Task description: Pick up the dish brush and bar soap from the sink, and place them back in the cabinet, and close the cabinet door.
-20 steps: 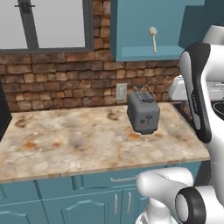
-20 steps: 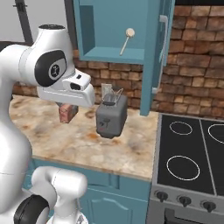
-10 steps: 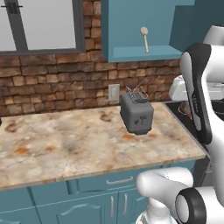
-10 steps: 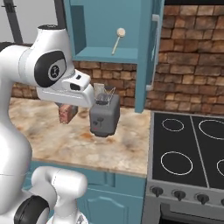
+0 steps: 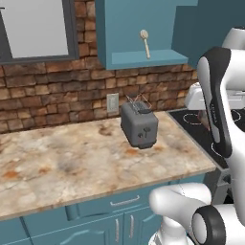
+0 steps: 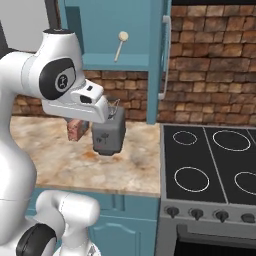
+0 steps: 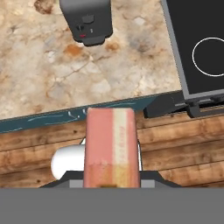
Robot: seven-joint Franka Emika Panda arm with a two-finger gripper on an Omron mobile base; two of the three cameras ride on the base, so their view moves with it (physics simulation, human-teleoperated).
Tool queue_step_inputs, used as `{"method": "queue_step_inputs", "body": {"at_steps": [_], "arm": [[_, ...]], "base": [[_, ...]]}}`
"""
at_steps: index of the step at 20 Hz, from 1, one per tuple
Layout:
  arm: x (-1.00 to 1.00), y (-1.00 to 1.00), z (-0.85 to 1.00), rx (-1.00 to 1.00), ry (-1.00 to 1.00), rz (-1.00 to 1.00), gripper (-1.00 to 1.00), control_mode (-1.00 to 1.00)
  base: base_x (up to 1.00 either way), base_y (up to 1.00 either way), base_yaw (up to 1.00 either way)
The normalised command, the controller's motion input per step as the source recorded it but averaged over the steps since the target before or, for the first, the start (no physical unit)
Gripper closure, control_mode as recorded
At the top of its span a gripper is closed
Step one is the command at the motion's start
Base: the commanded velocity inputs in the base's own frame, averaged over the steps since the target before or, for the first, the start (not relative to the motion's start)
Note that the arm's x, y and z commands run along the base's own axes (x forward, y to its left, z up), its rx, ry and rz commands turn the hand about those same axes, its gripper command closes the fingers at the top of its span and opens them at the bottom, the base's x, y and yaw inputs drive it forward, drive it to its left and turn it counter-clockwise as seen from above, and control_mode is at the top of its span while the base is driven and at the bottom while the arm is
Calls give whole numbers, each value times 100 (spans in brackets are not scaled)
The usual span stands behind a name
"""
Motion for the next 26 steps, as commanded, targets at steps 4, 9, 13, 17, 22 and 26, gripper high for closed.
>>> {"method": "queue_step_inputs", "body": {"at_steps": [4,9,13,17,22,26], "arm": [[0,0,0,0,0,0,100,100],[0,0,0,0,0,0,100,100],[0,0,0,0,0,0,100,100],[0,0,0,0,0,0,100,100],[0,0,0,0,0,0,100,100],[0,0,0,0,0,0,100,100]], "base": [[16,-17,-5],[22,-24,0],[14,-28,0],[12,-31,7],[20,-13,15],[22,-4,15]]}}
